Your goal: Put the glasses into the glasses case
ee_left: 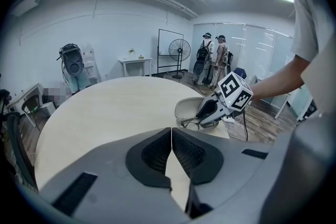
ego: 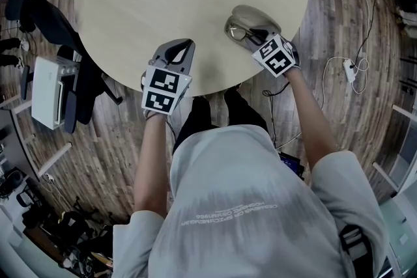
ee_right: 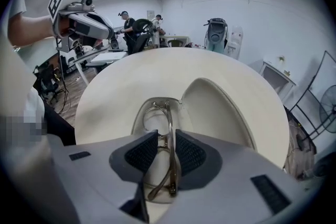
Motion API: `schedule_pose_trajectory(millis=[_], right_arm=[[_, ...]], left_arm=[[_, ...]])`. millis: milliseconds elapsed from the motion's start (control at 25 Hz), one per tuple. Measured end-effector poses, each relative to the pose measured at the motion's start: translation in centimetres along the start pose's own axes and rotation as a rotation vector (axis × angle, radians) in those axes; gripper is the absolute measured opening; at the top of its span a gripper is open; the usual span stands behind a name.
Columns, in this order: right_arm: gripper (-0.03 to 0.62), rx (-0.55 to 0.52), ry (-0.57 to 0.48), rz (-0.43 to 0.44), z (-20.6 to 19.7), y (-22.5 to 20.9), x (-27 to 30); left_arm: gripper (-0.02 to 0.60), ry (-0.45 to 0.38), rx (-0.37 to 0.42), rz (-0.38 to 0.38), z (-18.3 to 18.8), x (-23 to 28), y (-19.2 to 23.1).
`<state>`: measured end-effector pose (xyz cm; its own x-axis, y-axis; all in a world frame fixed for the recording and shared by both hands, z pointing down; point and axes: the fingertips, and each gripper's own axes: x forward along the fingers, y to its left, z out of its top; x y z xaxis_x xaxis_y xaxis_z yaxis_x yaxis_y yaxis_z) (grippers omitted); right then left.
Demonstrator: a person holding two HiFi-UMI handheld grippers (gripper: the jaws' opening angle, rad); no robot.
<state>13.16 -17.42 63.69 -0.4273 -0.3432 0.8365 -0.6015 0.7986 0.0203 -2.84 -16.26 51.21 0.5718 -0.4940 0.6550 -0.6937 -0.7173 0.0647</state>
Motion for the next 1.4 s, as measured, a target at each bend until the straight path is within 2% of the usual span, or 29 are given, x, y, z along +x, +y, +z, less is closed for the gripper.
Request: schedule_pose_trajectory(millis=[40,400,840,1200,1400], right_arm=[[0.110,0.000,0.002,-0.003,-0.1,0.0,0.0],[0.129,-0.023,-0.013,-0.067,0.1,-0.6,-0.5],[0.130,-0.042,-0.062,-0.132,1.5,-1.8,-1.9],[0.121,0.024,-0.119,-0.194,2.5,-3.1,-4.4],[0.074,0.081,-0.174,-0.268,3.9,-4.5,-7.9]], left_arm=[[0.015,0.000,0.000,0.000,0.0,0.0,0.0],[0.015,0.002,0.002,-0.003,-0.3,-0.1,-0.1],[0.015,-0.005,0.007,-0.007,0.0,-0.4,0.2],[0.015,-0.026,0.035,-0.019,0.6,-0.5,0.6],[0.015,-0.066,0.070,-0.026,2.6,-0.8,1.1]])
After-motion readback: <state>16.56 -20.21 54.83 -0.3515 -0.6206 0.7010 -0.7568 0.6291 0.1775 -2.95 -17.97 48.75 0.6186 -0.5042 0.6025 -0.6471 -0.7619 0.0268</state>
